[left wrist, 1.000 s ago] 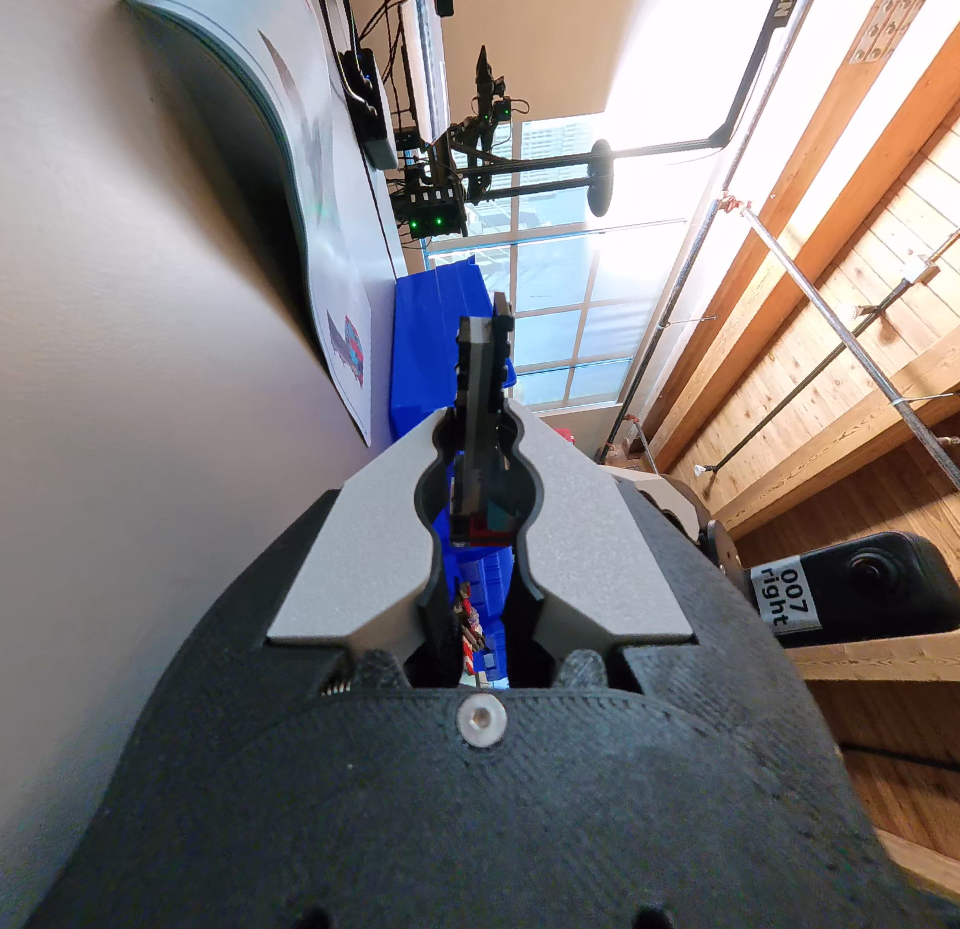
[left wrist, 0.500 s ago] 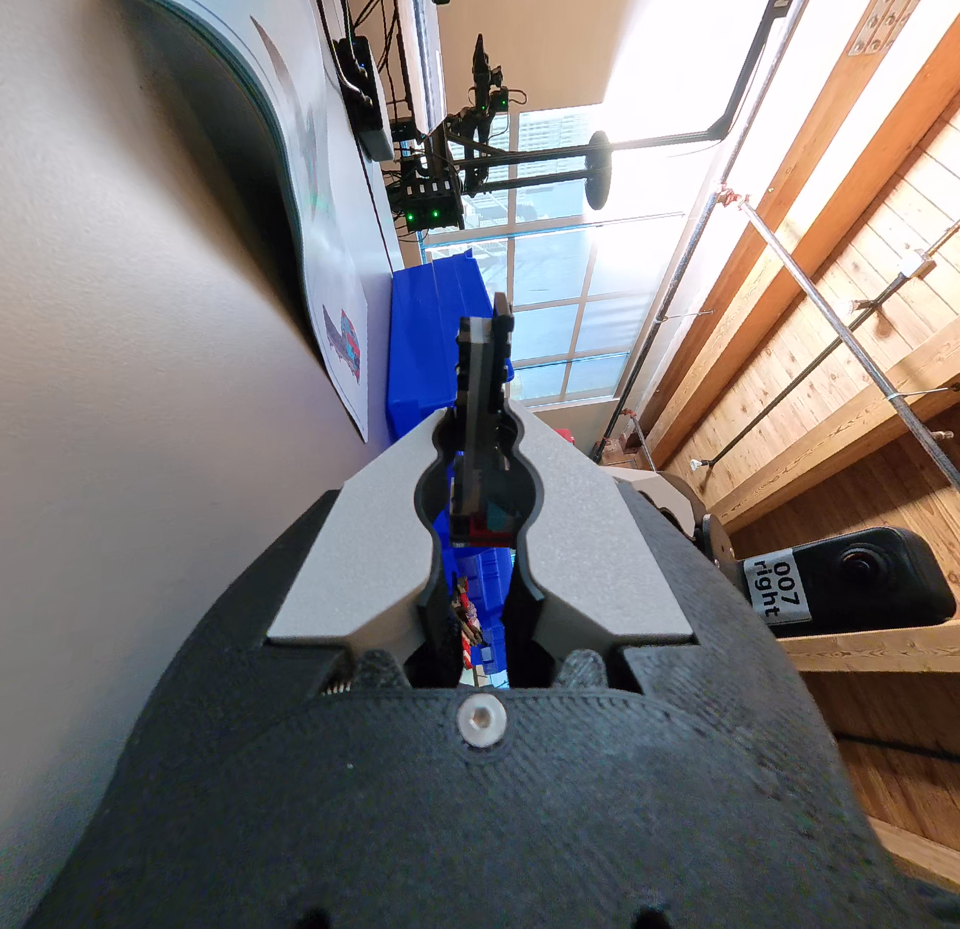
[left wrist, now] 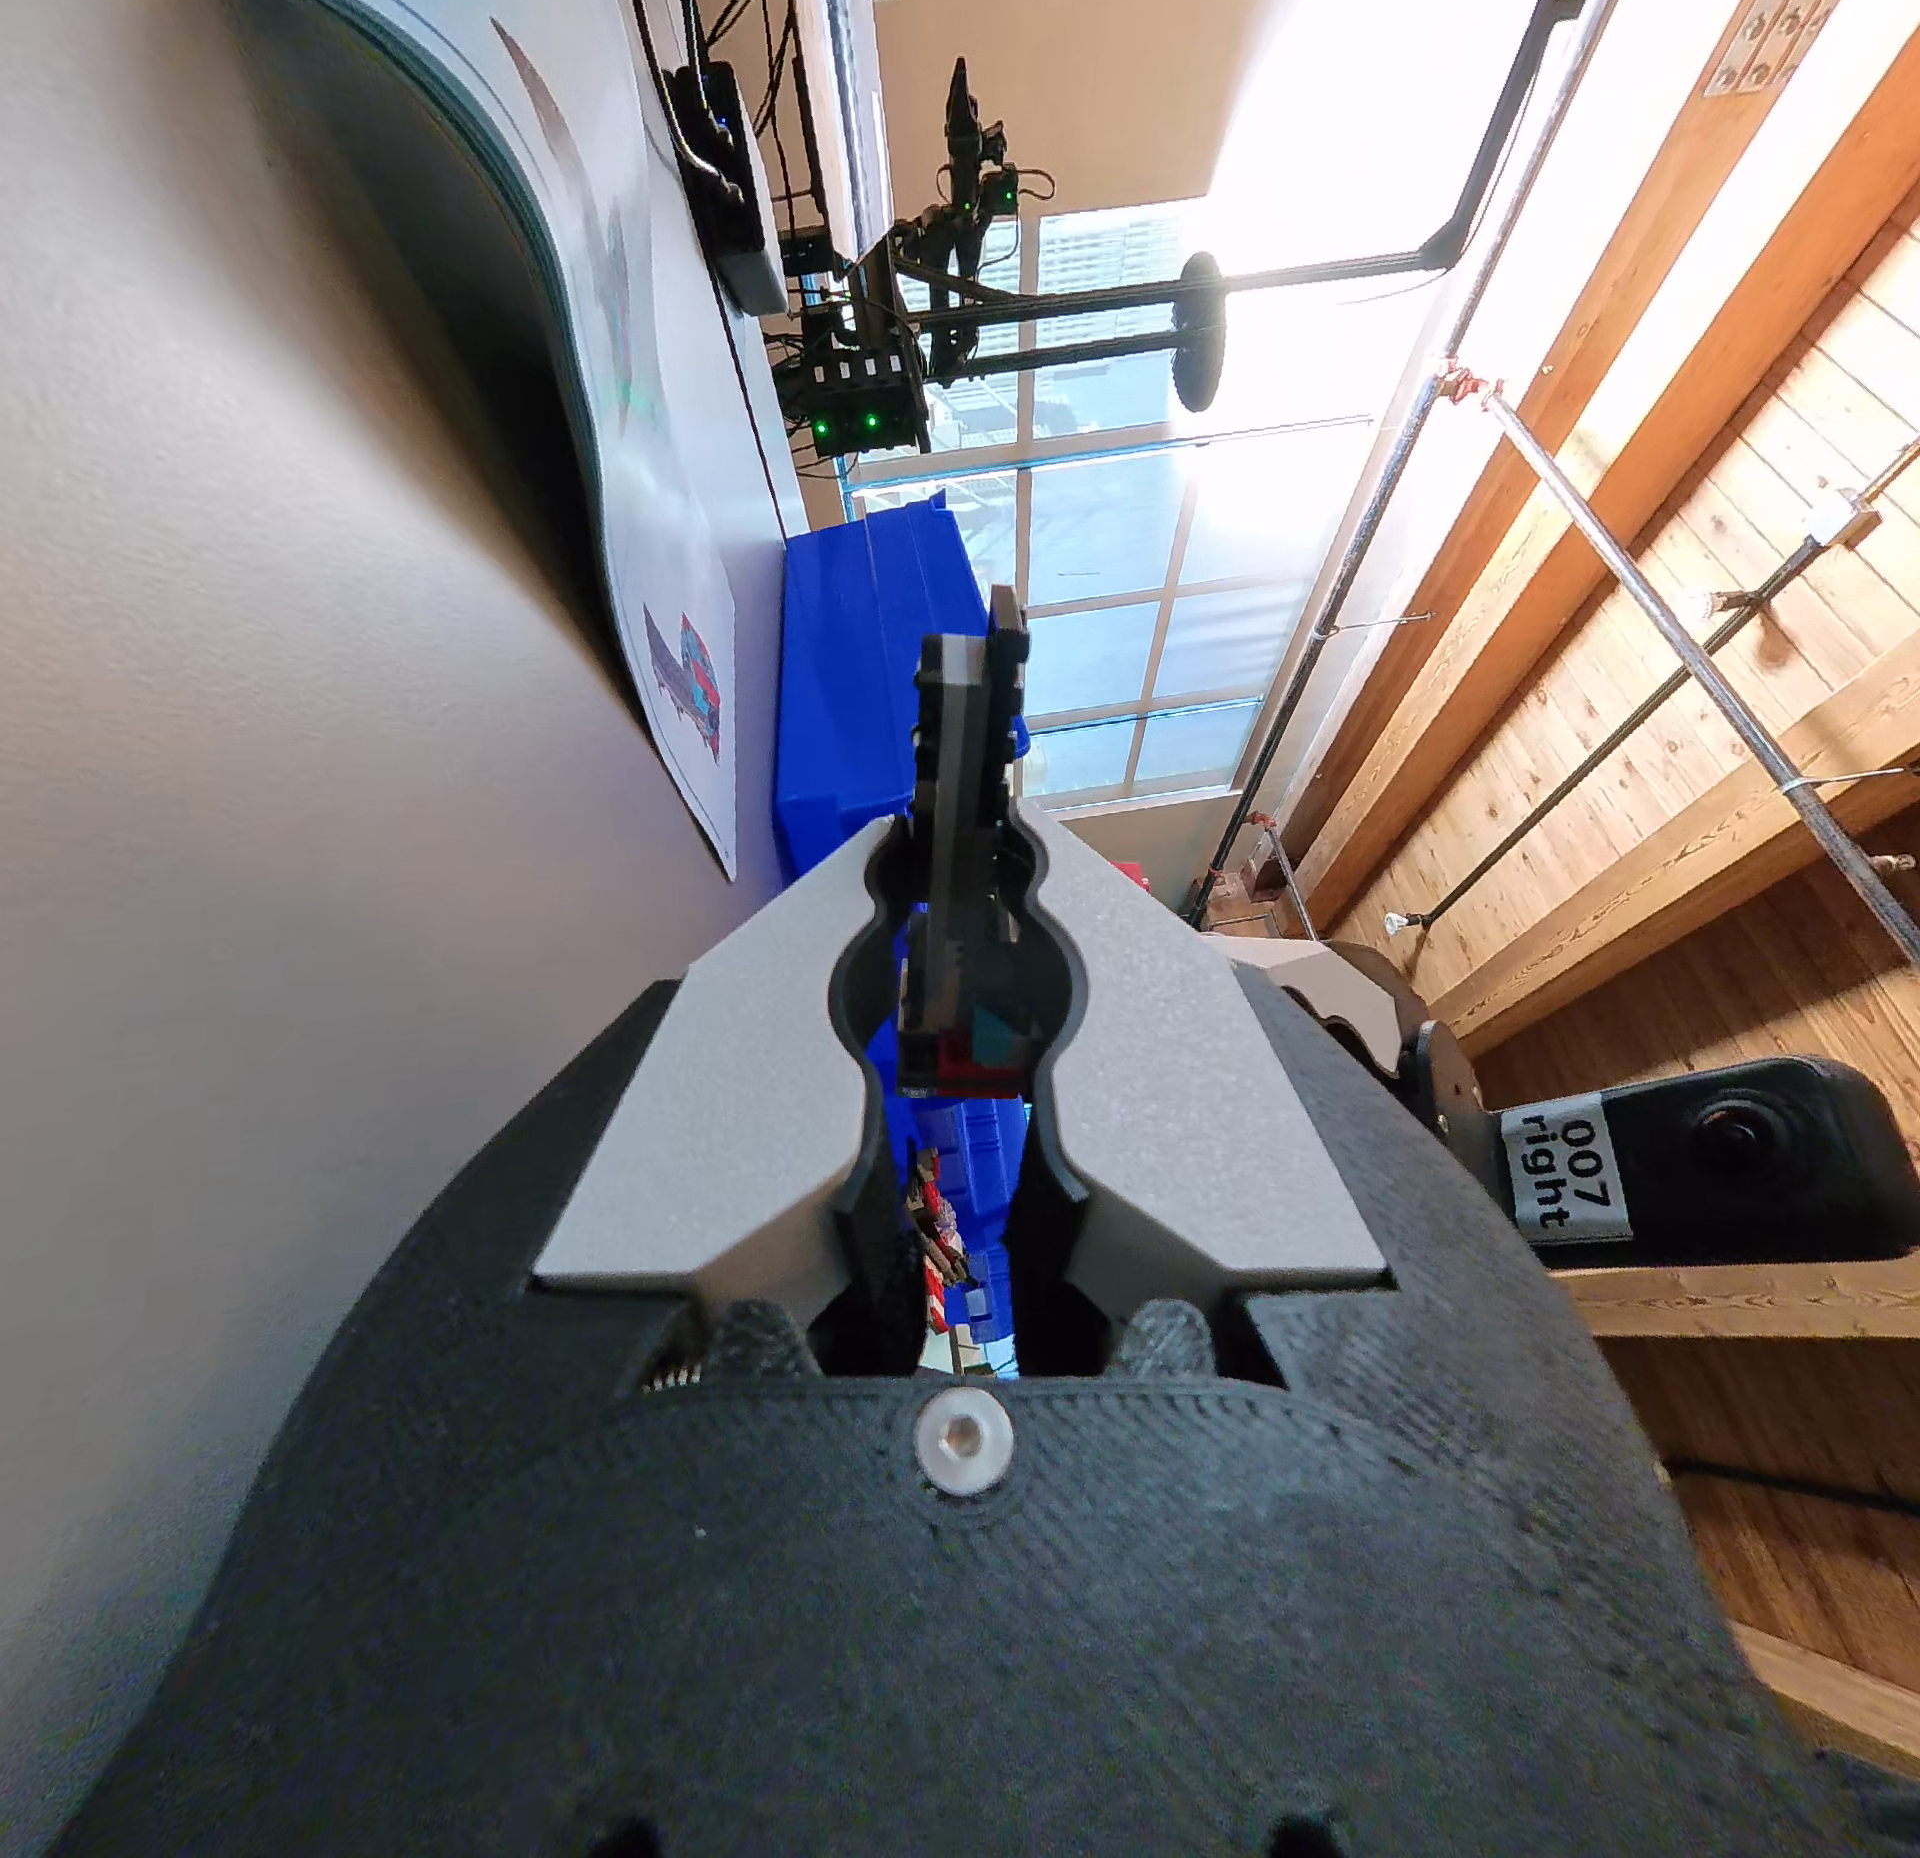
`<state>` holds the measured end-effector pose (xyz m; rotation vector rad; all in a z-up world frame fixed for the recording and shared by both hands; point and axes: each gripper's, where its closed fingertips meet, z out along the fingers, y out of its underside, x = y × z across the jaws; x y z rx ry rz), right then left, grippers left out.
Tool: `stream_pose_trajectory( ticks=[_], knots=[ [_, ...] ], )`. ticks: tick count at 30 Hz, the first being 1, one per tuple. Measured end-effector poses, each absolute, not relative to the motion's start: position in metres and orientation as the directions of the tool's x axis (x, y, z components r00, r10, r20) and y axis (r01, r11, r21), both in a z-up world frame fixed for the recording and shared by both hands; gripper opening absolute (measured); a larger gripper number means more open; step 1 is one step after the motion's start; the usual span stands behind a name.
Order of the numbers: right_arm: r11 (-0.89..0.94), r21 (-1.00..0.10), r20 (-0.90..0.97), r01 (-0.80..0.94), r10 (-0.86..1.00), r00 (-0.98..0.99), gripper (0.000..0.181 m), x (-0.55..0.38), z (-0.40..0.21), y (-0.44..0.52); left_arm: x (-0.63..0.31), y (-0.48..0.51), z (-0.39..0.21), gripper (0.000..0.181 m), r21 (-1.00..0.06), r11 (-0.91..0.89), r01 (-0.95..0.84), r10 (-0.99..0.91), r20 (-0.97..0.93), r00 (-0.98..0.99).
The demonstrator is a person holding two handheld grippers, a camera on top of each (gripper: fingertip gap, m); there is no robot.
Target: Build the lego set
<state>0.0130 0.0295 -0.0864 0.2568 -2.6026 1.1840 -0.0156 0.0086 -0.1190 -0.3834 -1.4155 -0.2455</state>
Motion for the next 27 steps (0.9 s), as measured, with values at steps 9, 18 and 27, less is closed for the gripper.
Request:
stream_pose_trajectory(
  ticks=[9,18,27],
  knots=[
    [0.681,-0.724,0.268,-0.110,0.132,-0.954,0.023,0.006,-0.078,0.118,-0.016,0.006,-0.120,0.016,-0.109,0.920,0.376,0.059,0.988,0.140],
    [0.810,-0.549,0.144,0.205,0.333,-0.932,0.007,0.047,-0.154,0.271,-0.014,0.015,-0.119,0.016,-0.138,0.904,0.405,0.084,0.985,0.147],
    [0.828,-0.490,0.099,0.272,0.362,-0.927,0.007,0.069,-0.185,0.292,-0.013,0.024,-0.119,0.016,-0.163,0.890,0.425,0.108,0.983,0.151]
  ],
)
